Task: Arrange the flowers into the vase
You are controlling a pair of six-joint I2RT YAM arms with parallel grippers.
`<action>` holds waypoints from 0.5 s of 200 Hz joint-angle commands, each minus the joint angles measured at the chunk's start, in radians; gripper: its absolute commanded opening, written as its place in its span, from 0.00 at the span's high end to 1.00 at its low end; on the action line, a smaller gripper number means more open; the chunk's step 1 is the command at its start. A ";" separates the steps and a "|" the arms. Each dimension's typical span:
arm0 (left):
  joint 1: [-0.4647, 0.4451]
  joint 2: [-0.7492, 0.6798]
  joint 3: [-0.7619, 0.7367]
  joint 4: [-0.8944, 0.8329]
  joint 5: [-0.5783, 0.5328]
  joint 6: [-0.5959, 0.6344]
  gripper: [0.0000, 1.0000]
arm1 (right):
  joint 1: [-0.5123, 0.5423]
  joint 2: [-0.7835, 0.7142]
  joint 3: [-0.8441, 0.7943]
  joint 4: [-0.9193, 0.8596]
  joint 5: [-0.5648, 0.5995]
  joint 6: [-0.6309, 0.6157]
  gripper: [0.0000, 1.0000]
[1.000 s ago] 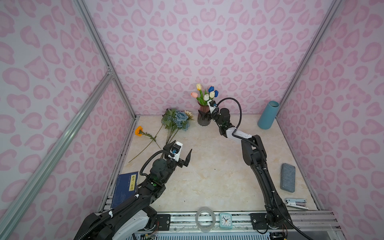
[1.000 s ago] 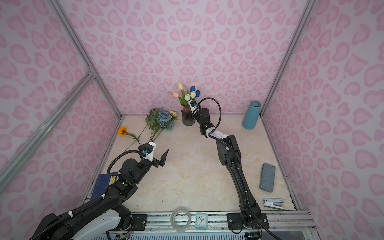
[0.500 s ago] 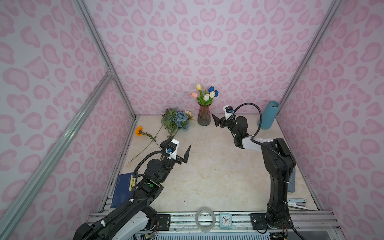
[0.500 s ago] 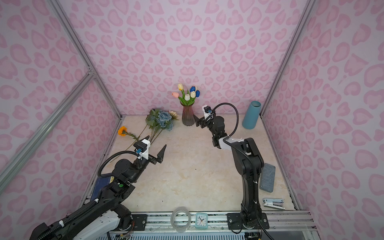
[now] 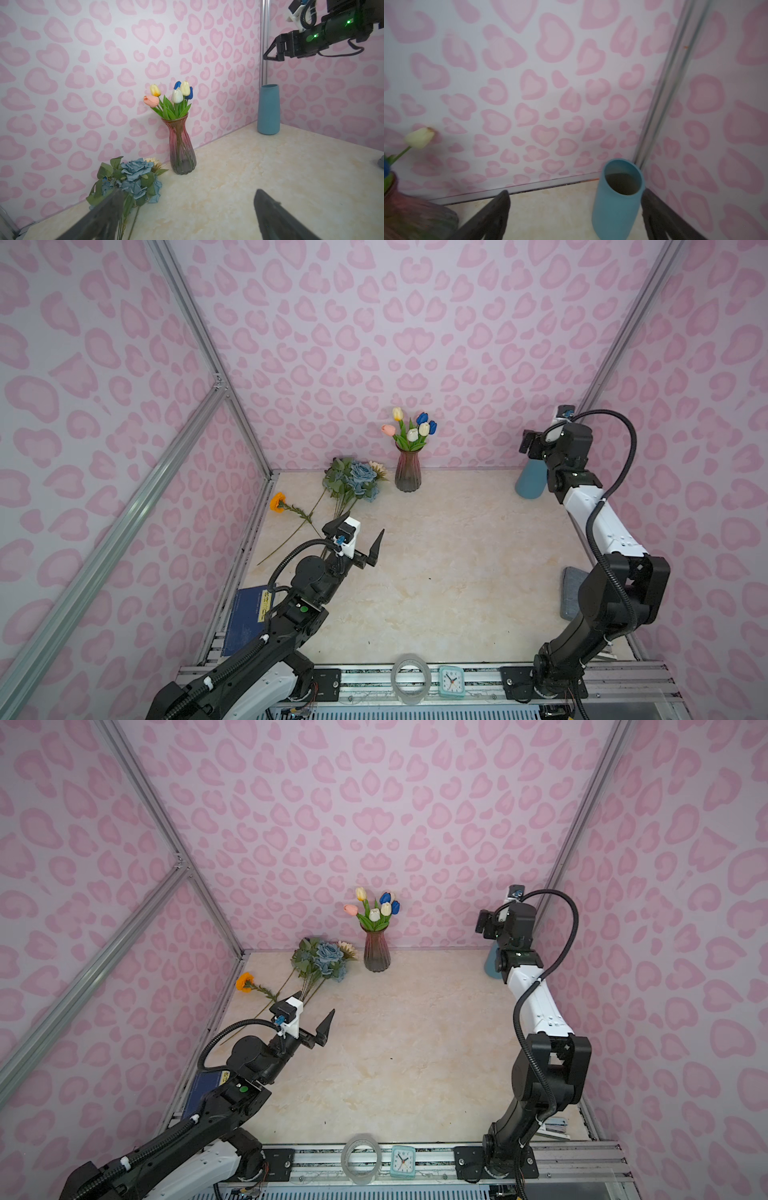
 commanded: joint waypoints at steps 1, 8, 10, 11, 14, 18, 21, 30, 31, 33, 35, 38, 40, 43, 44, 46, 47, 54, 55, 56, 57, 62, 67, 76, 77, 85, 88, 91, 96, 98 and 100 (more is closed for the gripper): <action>0.001 0.013 0.005 0.024 0.027 0.018 0.01 | -0.042 0.076 0.087 -0.218 -0.024 0.023 0.03; 0.001 0.020 0.003 0.036 0.022 0.017 0.01 | -0.050 0.108 0.122 -0.246 -0.016 0.009 0.03; 0.001 0.023 0.004 0.038 0.019 0.016 0.01 | -0.052 0.117 0.129 -0.250 -0.011 0.006 0.03; 0.001 0.025 0.003 0.038 0.018 0.016 0.01 | -0.054 0.121 0.132 -0.253 -0.009 0.005 0.03; 0.001 0.029 0.007 0.038 0.013 0.015 0.01 | -0.057 0.134 0.144 -0.258 -0.002 0.003 0.03; 0.001 0.035 0.012 0.032 0.009 0.013 0.01 | -0.063 0.151 0.163 -0.269 0.001 0.002 0.03; 0.001 0.039 0.017 0.027 0.009 0.014 0.01 | -0.068 0.164 0.179 -0.279 -0.003 0.001 0.03; 0.001 0.047 0.031 0.009 0.020 0.015 0.01 | -0.081 0.198 0.215 -0.293 -0.037 -0.011 0.03; 0.001 0.049 0.031 0.007 0.023 0.016 0.01 | -0.082 0.201 0.218 -0.293 -0.039 -0.012 0.03; 0.001 0.049 0.033 0.005 0.028 0.016 0.01 | -0.084 0.207 0.223 -0.293 -0.040 -0.015 0.03; 0.001 0.050 0.033 0.004 0.032 0.017 0.01 | -0.085 0.213 0.226 -0.292 -0.040 -0.017 0.03; 0.001 0.051 0.033 0.004 0.038 0.018 0.01 | -0.086 0.222 0.235 -0.290 -0.032 -0.019 0.02; 0.001 0.051 0.032 0.006 0.040 0.018 0.01 | -0.086 0.229 0.240 -0.290 -0.028 -0.023 0.02; 0.001 0.052 0.031 0.008 0.044 0.019 0.01 | -0.086 0.240 0.249 -0.287 -0.023 -0.027 0.02; 0.001 0.052 0.030 0.008 0.045 0.019 0.01 | -0.087 0.244 0.253 -0.288 -0.023 -0.029 0.02; 0.001 0.052 0.028 0.011 0.045 0.018 0.01 | -0.088 0.252 0.261 -0.290 -0.024 -0.033 0.02; 0.001 0.052 0.028 0.012 0.044 0.018 0.01 | -0.089 0.257 0.265 -0.290 -0.025 -0.035 0.02; 0.001 0.056 0.026 0.019 0.043 0.018 0.01 | -0.094 0.287 0.302 -0.305 -0.031 -0.041 0.02; 0.001 0.057 0.026 0.019 0.042 0.018 0.01 | -0.095 0.292 0.308 -0.308 -0.031 -0.041 0.02; 0.001 0.058 0.026 0.020 0.041 0.018 0.01 | -0.096 0.297 0.314 -0.312 -0.031 -0.041 0.02; 0.001 0.059 0.026 0.021 0.040 0.018 0.01 | -0.096 0.300 0.321 -0.316 -0.031 -0.041 0.02; 0.001 0.063 0.030 0.019 0.036 0.018 0.01 | -0.100 0.326 0.354 -0.334 -0.035 -0.042 0.02; 0.001 0.069 0.035 0.014 0.032 0.017 0.01 | -0.102 0.349 0.382 -0.351 -0.047 -0.045 0.02; 0.001 0.074 0.045 0.005 0.037 0.016 0.01 | -0.105 0.385 0.427 -0.365 -0.066 -0.053 0.02; 0.001 0.075 0.045 0.005 0.037 0.016 0.01 | -0.105 0.389 0.431 -0.365 -0.068 -0.054 0.02; 0.001 0.079 0.049 0.010 0.046 0.018 0.01 | -0.103 0.417 0.455 -0.362 -0.082 -0.058 0.02; 0.001 0.080 0.047 0.013 0.049 0.019 0.01 | -0.103 0.427 0.464 -0.360 -0.093 -0.061 0.02; 0.001 0.081 0.047 0.016 0.050 0.019 0.01 | -0.103 0.437 0.476 -0.358 -0.105 -0.063 0.02; 0.001 0.083 0.049 0.021 0.050 0.021 0.01 | -0.103 0.453 0.490 -0.356 -0.121 -0.068 0.02; 0.001 0.084 0.049 0.023 0.050 0.022 0.01 | -0.102 0.459 0.499 -0.354 -0.124 -0.068 0.02; 0.001 0.087 0.050 0.024 0.050 0.022 0.01 | -0.102 0.464 0.506 -0.354 -0.125 -0.068 0.02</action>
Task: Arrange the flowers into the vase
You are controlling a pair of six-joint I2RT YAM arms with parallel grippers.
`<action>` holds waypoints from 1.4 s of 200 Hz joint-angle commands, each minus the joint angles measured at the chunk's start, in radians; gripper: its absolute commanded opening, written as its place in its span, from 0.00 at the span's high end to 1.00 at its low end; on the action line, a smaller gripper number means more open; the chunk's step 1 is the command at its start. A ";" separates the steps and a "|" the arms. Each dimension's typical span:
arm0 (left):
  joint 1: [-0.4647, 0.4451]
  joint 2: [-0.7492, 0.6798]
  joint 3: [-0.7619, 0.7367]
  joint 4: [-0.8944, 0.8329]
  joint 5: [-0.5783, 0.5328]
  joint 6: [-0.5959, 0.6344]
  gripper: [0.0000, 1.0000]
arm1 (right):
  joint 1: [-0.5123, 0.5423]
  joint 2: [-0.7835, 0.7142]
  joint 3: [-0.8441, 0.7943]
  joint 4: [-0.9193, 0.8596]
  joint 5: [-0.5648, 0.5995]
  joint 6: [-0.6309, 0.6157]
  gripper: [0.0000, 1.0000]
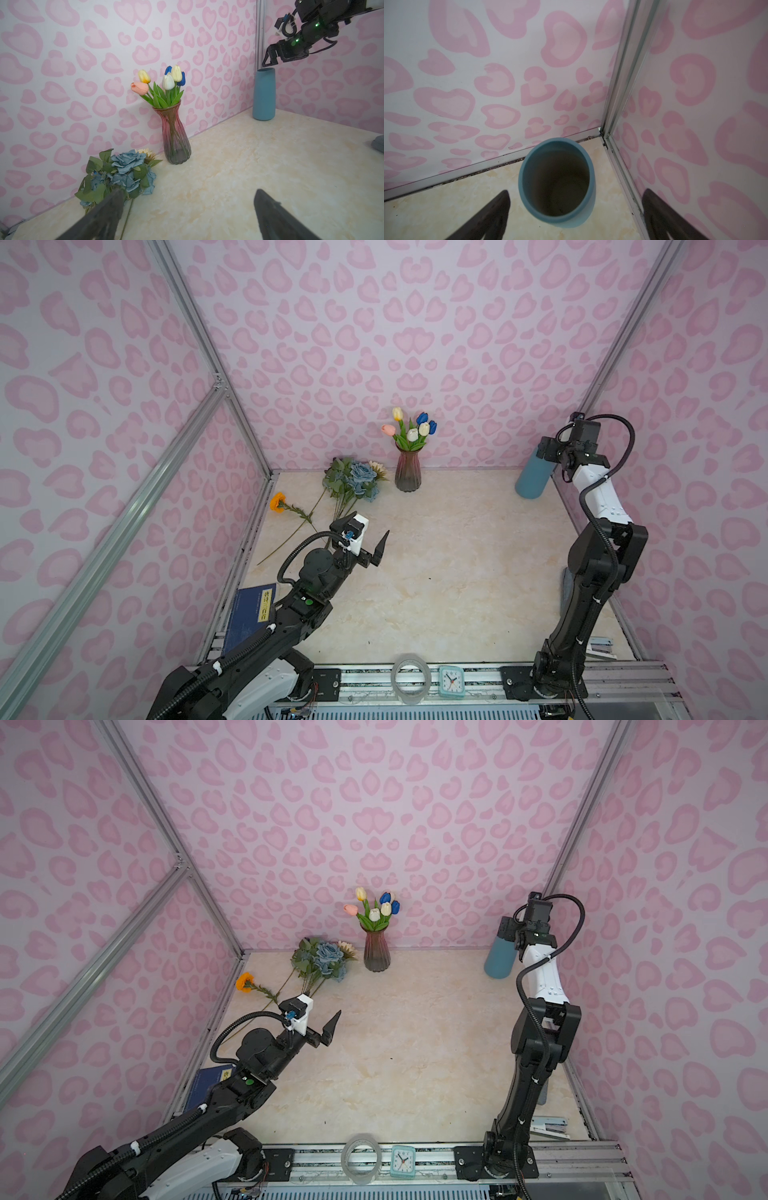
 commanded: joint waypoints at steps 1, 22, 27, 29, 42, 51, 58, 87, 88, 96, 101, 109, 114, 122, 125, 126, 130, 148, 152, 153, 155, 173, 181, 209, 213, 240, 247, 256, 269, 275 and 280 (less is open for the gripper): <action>0.001 0.010 0.018 0.043 0.021 0.014 0.01 | 0.001 0.062 0.061 -0.026 -0.070 -0.028 0.02; 0.001 0.027 0.042 0.025 0.026 0.023 0.01 | 0.002 0.120 0.136 -0.026 -0.104 -0.028 0.02; 0.001 0.028 0.045 0.023 0.031 0.023 0.01 | 0.004 0.127 0.152 -0.025 -0.110 -0.026 0.02; 0.001 0.029 0.045 0.024 0.032 0.025 0.01 | 0.005 0.127 0.159 -0.025 -0.112 -0.025 0.02; 0.001 0.031 0.048 0.025 0.032 0.029 0.01 | 0.013 0.177 0.202 -0.021 -0.102 -0.034 0.02; 0.001 0.032 0.048 0.025 0.032 0.029 0.01 | 0.019 0.202 0.227 -0.011 -0.086 -0.043 0.02; 0.001 0.031 0.047 0.026 0.031 0.029 0.01 | 0.022 0.225 0.250 -0.006 -0.074 -0.043 0.02; 0.001 0.023 0.046 0.020 0.035 0.018 0.01 | 0.016 0.336 0.403 -0.054 -0.083 -0.031 0.02; 0.001 0.022 0.046 0.019 0.036 0.018 0.01 | 0.016 0.338 0.408 -0.055 -0.083 -0.031 0.02; 0.001 0.018 0.045 0.018 0.036 0.017 0.01 | 0.016 0.356 0.431 -0.056 -0.083 -0.034 0.02; 0.001 0.014 0.044 0.016 0.036 0.018 0.01 | 0.016 0.361 0.435 -0.052 -0.085 -0.036 0.02; 0.001 0.010 0.042 0.015 0.032 0.020 0.01 | 0.016 0.366 0.435 -0.041 -0.082 -0.037 0.02; 0.001 0.008 0.042 0.013 0.029 0.023 0.01 | 0.016 0.369 0.436 -0.037 -0.077 -0.038 0.03; 0.001 0.005 0.042 0.010 0.028 0.025 0.01 | 0.016 0.371 0.433 -0.034 -0.070 -0.041 0.05; 0.001 0.005 0.042 0.009 0.028 0.026 0.01 | 0.016 0.371 0.434 -0.034 -0.068 -0.043 0.07; 0.001 0.005 0.042 0.009 0.028 0.027 0.01 | 0.016 0.371 0.434 -0.034 -0.068 -0.043 0.07; 0.001 0.004 0.043 0.007 0.028 0.028 0.01 | 0.016 0.373 0.433 -0.032 -0.063 -0.046 0.09; 0.001 0.005 0.048 0.003 0.031 0.032 0.01 | 0.015 0.374 0.428 -0.032 -0.044 -0.050 0.14; 0.001 0.004 0.049 0.003 0.031 0.032 0.01 | 0.015 0.374 0.427 -0.033 -0.045 -0.052 0.15; 0.001 0.005 0.049 0.003 0.031 0.033 0.01 | 0.015 0.374 0.427 -0.033 -0.045 -0.052 0.15; 0.001 0.006 0.049 0.003 0.031 0.033 0.01 | 0.015 0.373 0.426 -0.034 -0.045 -0.054 0.16; 0.001 0.010 0.055 0.004 0.034 0.034 0.01 | 0.016 0.358 0.397 -0.022 -0.052 -0.065 0.22; 0.001 0.013 0.057 0.003 0.035 0.031 0.01 | 0.018 0.344 0.373 -0.007 -0.054 -0.071 0.27; 0.001 0.019 0.060 0.002 0.038 0.029 0.01 | 0.028 0.270 0.245 0.078 -0.058 -0.100 0.37; 0.001 0.017 0.060 0.002 0.037 0.029 0.01 | 0.030 0.258 0.222 0.094 -0.061 -0.103 0.38; 0.001 -0.003 0.048 0.006 0.021 0.024 0.01 | 0.030 0.160 0.069 0.206 -0.111 -0.091 0.48; 0.001 -0.008 0.045 0.006 0.013 0.026 0.01 | 0.032 0.137 0.029 0.231 -0.126 -0.090 0.51; 0.001 -0.014 0.038 0.007 -0.001 0.026 0.01 | 0.036 0.099 -0.019 0.262 -0.137 -0.091 0.57; 0.001 -0.021 0.029 0.008 -0.016 0.026 0.01 | 0.041 0.054 -0.093 0.311 -0.166 -0.093 0.63; 0.001 -0.025 0.024 0.010 -0.029 0.022 0.01 | 0.044 0.034 -0.126 0.333 -0.180 -0.091 0.65; 0.001 -0.029 0.021 0.010 -0.038 0.021 0.01 | 0.046 0.017 -0.154 0.349 -0.189 -0.090 0.68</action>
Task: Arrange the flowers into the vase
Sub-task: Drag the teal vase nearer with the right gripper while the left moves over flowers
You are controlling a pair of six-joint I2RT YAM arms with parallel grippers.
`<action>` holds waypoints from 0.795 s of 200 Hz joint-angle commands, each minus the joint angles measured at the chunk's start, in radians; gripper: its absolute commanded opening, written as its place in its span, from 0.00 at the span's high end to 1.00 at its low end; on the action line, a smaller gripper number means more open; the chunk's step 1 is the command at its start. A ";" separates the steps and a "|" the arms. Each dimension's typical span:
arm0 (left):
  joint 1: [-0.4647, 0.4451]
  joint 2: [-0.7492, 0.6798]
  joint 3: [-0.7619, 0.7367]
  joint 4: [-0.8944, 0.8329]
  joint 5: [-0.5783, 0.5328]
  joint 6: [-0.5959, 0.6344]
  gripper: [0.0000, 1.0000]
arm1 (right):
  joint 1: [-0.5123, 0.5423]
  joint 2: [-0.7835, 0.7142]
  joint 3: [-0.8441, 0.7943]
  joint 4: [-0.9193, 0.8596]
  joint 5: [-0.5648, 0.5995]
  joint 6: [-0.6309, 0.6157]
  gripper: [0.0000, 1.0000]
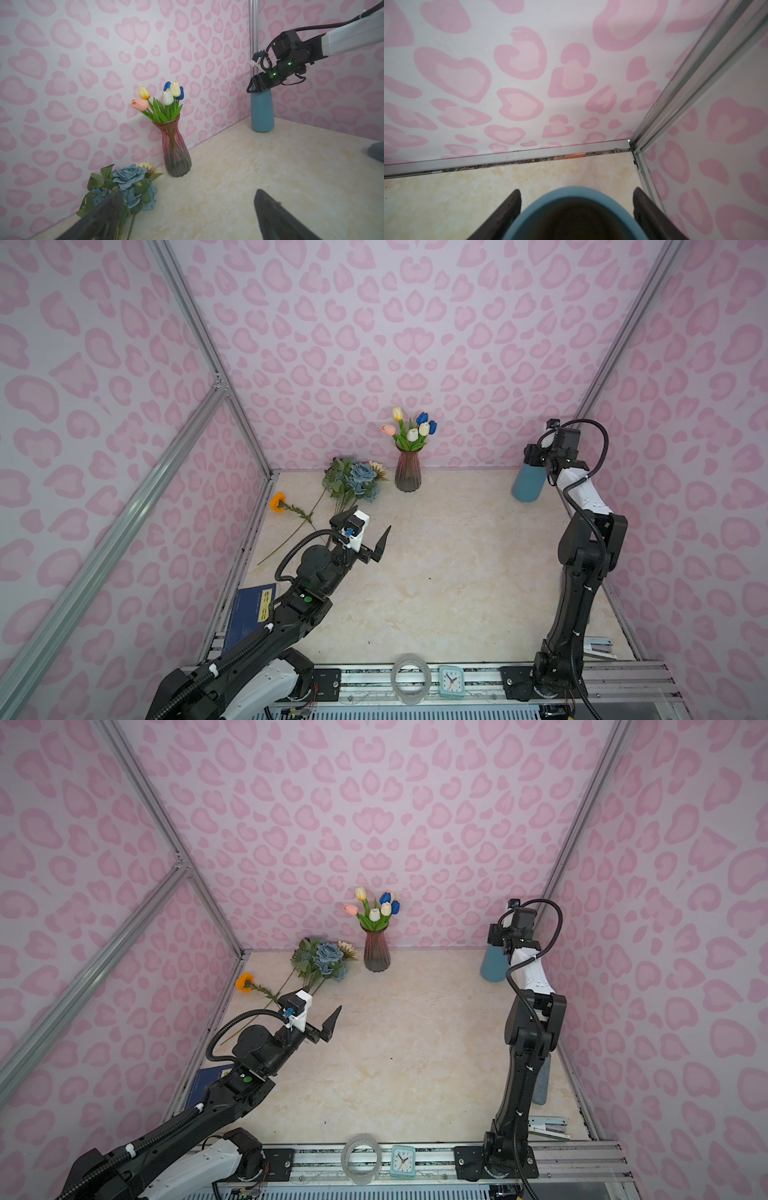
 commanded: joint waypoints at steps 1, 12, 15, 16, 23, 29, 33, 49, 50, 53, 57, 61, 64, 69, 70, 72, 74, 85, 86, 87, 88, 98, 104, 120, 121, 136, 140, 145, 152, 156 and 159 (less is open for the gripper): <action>0.001 -0.014 -0.013 0.021 -0.051 -0.005 0.01 | 0.012 -0.068 -0.098 0.179 -0.079 0.003 0.69; 0.001 -0.024 -0.021 0.021 -0.066 -0.008 0.01 | 0.020 -0.108 -0.163 0.219 -0.097 0.008 0.71; 0.001 -0.028 -0.021 0.019 -0.069 -0.008 0.01 | 0.022 -0.121 -0.184 0.229 -0.100 0.010 0.71; 0.001 -0.029 -0.022 0.018 -0.070 -0.009 0.01 | 0.024 -0.125 -0.191 0.236 -0.100 0.010 0.71; 0.001 -0.039 -0.022 0.010 -0.083 -0.011 0.01 | 0.033 -0.153 -0.238 0.267 -0.102 0.008 0.71; 0.001 -0.049 -0.025 0.007 -0.095 -0.012 0.01 | 0.040 -0.175 -0.269 0.285 -0.107 0.003 0.71; 0.001 -0.055 -0.028 0.006 -0.099 -0.011 0.01 | 0.050 -0.196 -0.302 0.303 -0.108 -0.001 0.71; 0.001 -0.081 -0.044 0.005 -0.120 -0.003 0.01 | 0.086 -0.258 -0.390 0.340 -0.117 -0.026 0.71; 0.001 -0.083 -0.044 0.004 -0.122 -0.003 0.01 | 0.089 -0.262 -0.395 0.343 -0.117 -0.027 0.71; 0.001 -0.085 -0.044 0.003 -0.131 -0.003 0.01 | 0.098 -0.276 -0.411 0.348 -0.118 -0.030 0.72; 0.001 -0.089 -0.045 0.001 -0.144 -0.002 0.01 | 0.109 -0.294 -0.434 0.357 -0.119 -0.035 0.72; 0.001 -0.090 -0.047 -0.003 -0.154 -0.003 0.01 | 0.118 -0.305 -0.452 0.364 -0.120 -0.036 0.72; 0.001 -0.092 -0.048 -0.006 -0.163 -0.005 0.01 | 0.128 -0.322 -0.469 0.373 -0.121 -0.040 0.72; 0.001 -0.093 -0.050 -0.006 -0.174 -0.005 0.01 | 0.144 -0.348 -0.500 0.387 -0.126 -0.043 0.71; 0.002 -0.093 -0.051 -0.006 -0.176 -0.005 0.01 | 0.147 -0.353 -0.507 0.388 -0.128 -0.044 0.71; 0.002 -0.093 -0.051 -0.008 -0.180 -0.005 0.02 | 0.152 -0.365 -0.519 0.396 -0.130 -0.045 0.72; 0.002 -0.093 -0.051 -0.008 -0.184 -0.006 0.02 | 0.160 -0.373 -0.524 0.404 -0.134 -0.046 0.72; 0.003 -0.090 -0.046 -0.022 -0.224 -0.022 0.02 | 0.206 -0.447 -0.632 0.447 -0.141 -0.047 0.72; 0.003 -0.089 -0.045 -0.023 -0.230 -0.024 0.02 | 0.206 -0.447 -0.632 0.447 -0.141 -0.047 0.72; 0.003 -0.089 -0.043 -0.024 -0.234 -0.026 0.02 | 0.211 -0.453 -0.638 0.451 -0.142 -0.047 0.72; 0.003 -0.087 -0.043 -0.025 -0.240 -0.029 0.02 | 0.215 -0.459 -0.646 0.455 -0.143 -0.046 0.72; 0.005 -0.078 -0.034 -0.039 -0.288 -0.049 0.02 | 0.273 -0.523 -0.725 0.509 -0.168 -0.041 0.72; 0.011 -0.069 -0.029 -0.046 -0.316 -0.062 0.02 | 0.309 -0.557 -0.763 0.530 -0.184 -0.051 0.71; 0.041 -0.046 -0.017 -0.072 -0.363 -0.101 0.02 | 0.413 -0.633 -0.841 0.564 -0.157 -0.075 0.70; 0.044 -0.044 -0.015 -0.075 -0.365 -0.105 0.02 | 0.419 -0.637 -0.845 0.564 -0.157 -0.076 0.70; 0.103 -0.015 0.006 -0.112 -0.376 -0.177 0.02 | 0.507 -0.686 -0.898 0.591 -0.142 -0.065 0.71; 0.123 -0.009 0.010 -0.121 -0.374 -0.199 0.02 | 0.528 -0.696 -0.916 0.609 -0.145 -0.053 0.71; 0.149 -0.001 0.018 -0.136 -0.370 -0.227 0.02 | 0.554 -0.708 -0.940 0.642 -0.156 -0.042 0.71; 0.187 0.011 0.031 -0.160 -0.355 -0.267 0.01 | 0.591 -0.722 -0.976 0.695 -0.163 -0.022 0.71; 0.208 0.017 0.038 -0.174 -0.342 -0.285 0.00 | 0.611 -0.728 -0.994 0.724 -0.166 -0.013 0.71; 0.225 0.023 0.045 -0.183 -0.333 -0.297 0.00 | 0.629 -0.732 -1.005 0.746 -0.169 -0.009 0.71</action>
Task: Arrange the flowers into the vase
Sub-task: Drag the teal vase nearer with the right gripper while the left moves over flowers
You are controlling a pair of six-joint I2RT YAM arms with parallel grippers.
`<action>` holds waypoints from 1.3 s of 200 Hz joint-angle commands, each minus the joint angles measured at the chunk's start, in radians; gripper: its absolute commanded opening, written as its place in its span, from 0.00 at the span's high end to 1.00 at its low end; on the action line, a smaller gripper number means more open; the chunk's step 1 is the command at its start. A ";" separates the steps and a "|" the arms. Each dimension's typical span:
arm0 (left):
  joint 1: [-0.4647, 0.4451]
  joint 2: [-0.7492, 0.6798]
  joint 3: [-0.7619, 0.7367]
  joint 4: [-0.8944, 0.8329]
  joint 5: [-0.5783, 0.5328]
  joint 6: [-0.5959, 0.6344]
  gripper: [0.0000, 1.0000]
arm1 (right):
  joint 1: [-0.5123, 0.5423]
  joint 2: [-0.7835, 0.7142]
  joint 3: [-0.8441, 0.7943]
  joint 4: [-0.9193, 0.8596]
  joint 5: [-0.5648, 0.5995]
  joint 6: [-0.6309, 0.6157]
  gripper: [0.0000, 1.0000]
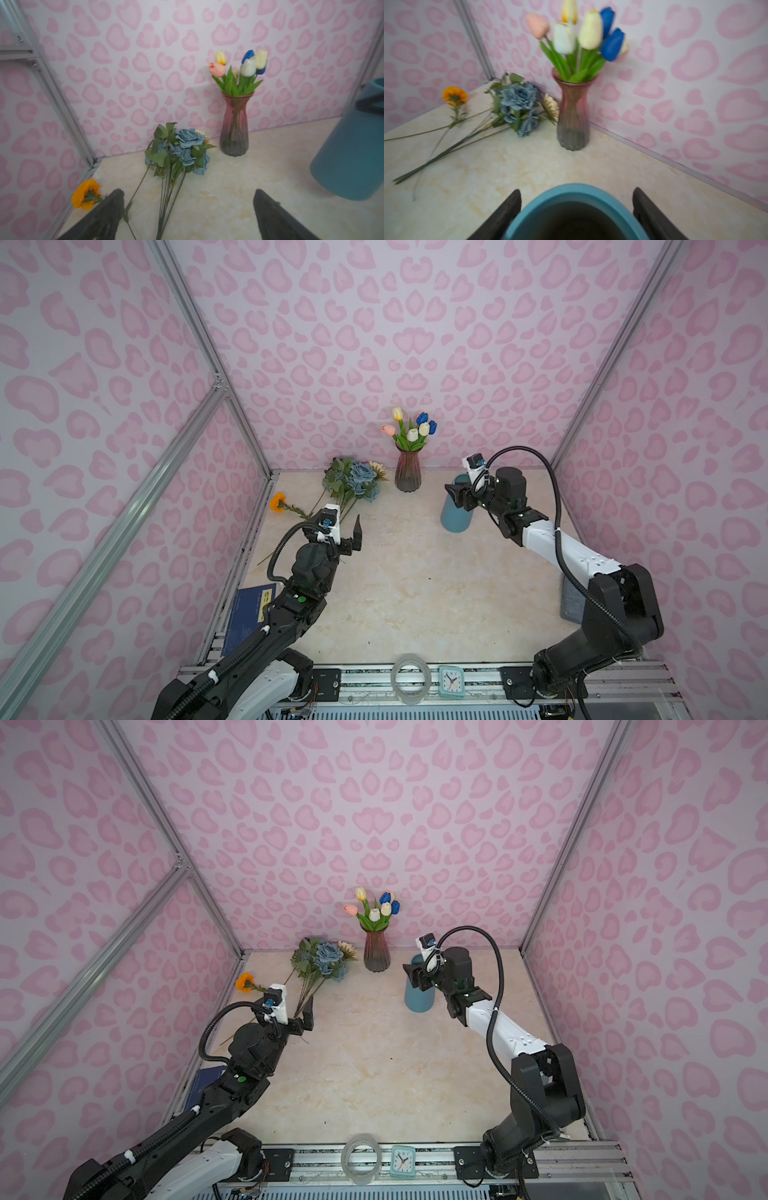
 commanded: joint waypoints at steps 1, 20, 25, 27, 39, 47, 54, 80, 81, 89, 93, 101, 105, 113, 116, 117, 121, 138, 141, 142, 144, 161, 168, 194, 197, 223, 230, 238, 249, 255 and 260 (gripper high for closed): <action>0.087 0.028 0.040 -0.074 0.001 -0.149 0.00 | 0.096 -0.037 -0.079 0.294 -0.008 0.037 0.71; 0.175 0.070 0.102 -0.165 0.056 -0.214 0.03 | 0.184 -0.029 -0.090 0.313 -0.026 0.046 0.71; 0.199 0.083 0.122 -0.198 0.069 -0.227 0.04 | 0.207 -0.026 -0.086 0.302 -0.030 0.034 0.71; 0.208 0.089 0.131 -0.210 0.075 -0.232 0.05 | 0.215 -0.025 -0.085 0.299 -0.031 0.028 0.71; 0.252 0.130 0.183 -0.281 0.112 -0.254 0.07 | 0.263 -0.015 -0.089 0.299 -0.033 0.010 0.71; 0.280 0.163 0.219 -0.318 0.139 -0.263 0.08 | 0.291 -0.008 -0.088 0.295 -0.052 -0.008 0.71; 0.298 0.194 0.248 -0.381 0.151 -0.270 0.08 | 0.311 -0.004 -0.083 0.281 -0.062 -0.027 0.71; 0.347 0.284 0.310 -0.452 0.211 -0.306 0.16 | 0.361 0.020 -0.065 0.236 -0.118 -0.092 0.71; 0.348 0.286 0.311 -0.452 0.215 -0.307 0.16 | 0.363 0.021 -0.065 0.232 -0.121 -0.096 0.71; 0.353 0.310 0.325 -0.460 0.240 -0.307 0.19 | 0.373 0.026 -0.066 0.210 -0.138 -0.126 0.71; 0.353 0.323 0.330 -0.463 0.248 -0.304 0.21 | 0.375 0.027 -0.072 0.216 -0.143 -0.137 0.71; 0.353 0.344 0.341 -0.469 0.259 -0.301 0.22 | 0.376 0.034 -0.088 0.242 -0.160 -0.151 0.71; 0.353 0.355 0.345 -0.472 0.260 -0.299 0.22 | 0.376 0.037 -0.096 0.250 -0.173 -0.155 0.71; 0.353 0.375 0.355 -0.478 0.254 -0.301 0.22 | 0.376 0.047 -0.098 0.250 -0.196 -0.167 0.71; 0.353 0.382 0.359 -0.481 0.253 -0.302 0.23 | 0.375 0.051 -0.094 0.245 -0.203 -0.171 0.71; 0.353 0.385 0.360 -0.481 0.253 -0.302 0.23 | 0.375 0.053 -0.093 0.242 -0.205 -0.172 0.71; 0.353 0.395 0.366 -0.485 0.253 -0.300 0.23 | 0.376 0.058 -0.090 0.236 -0.211 -0.174 0.71; 0.353 0.433 0.394 -0.504 0.257 -0.277 0.27 | 0.378 0.077 -0.092 0.262 -0.210 -0.166 0.71; 0.353 0.437 0.398 -0.507 0.256 -0.275 0.27 | 0.377 0.080 -0.094 0.265 -0.206 -0.163 0.71; 0.353 0.439 0.398 -0.507 0.255 -0.275 0.27 | 0.376 0.080 -0.094 0.267 -0.204 -0.163 0.71; 0.353 0.442 0.401 -0.509 0.252 -0.273 0.27 | 0.375 0.083 -0.096 0.271 -0.201 -0.162 0.71; 0.353 0.463 0.413 -0.512 0.237 -0.269 0.27 | 0.369 0.107 -0.106 0.309 -0.193 -0.147 0.70; 0.353 0.469 0.419 -0.515 0.238 -0.267 0.28 | 0.367 0.114 -0.109 0.323 -0.198 -0.139 0.70; 0.353 0.480 0.428 -0.511 0.256 -0.270 0.28 | 0.364 0.135 -0.120 0.352 -0.202 -0.129 0.66; 0.353 0.481 0.428 -0.511 0.256 -0.271 0.28 | 0.365 0.135 -0.121 0.355 -0.201 -0.129 0.64; 0.353 0.479 0.427 -0.514 0.259 -0.273 0.25 | 0.359 0.120 -0.147 0.386 -0.192 -0.123 0.53; 0.353 0.478 0.426 -0.516 0.257 -0.273 0.25 | 0.356 0.114 -0.150 0.388 -0.189 -0.122 0.50; 0.353 0.475 0.424 -0.519 0.254 -0.273 0.24 | 0.352 0.112 -0.155 0.387 -0.192 -0.121 0.45; 0.353 0.469 0.419 -0.519 0.250 -0.271 0.23 | 0.346 0.102 -0.161 0.388 -0.189 -0.124 0.39; 0.353 0.467 0.418 -0.519 0.247 -0.271 0.22 | 0.346 0.099 -0.164 0.389 -0.188 -0.126 0.36; 0.353 0.466 0.417 -0.519 0.246 -0.271 0.22 | 0.345 0.095 -0.168 0.389 -0.189 -0.129 0.34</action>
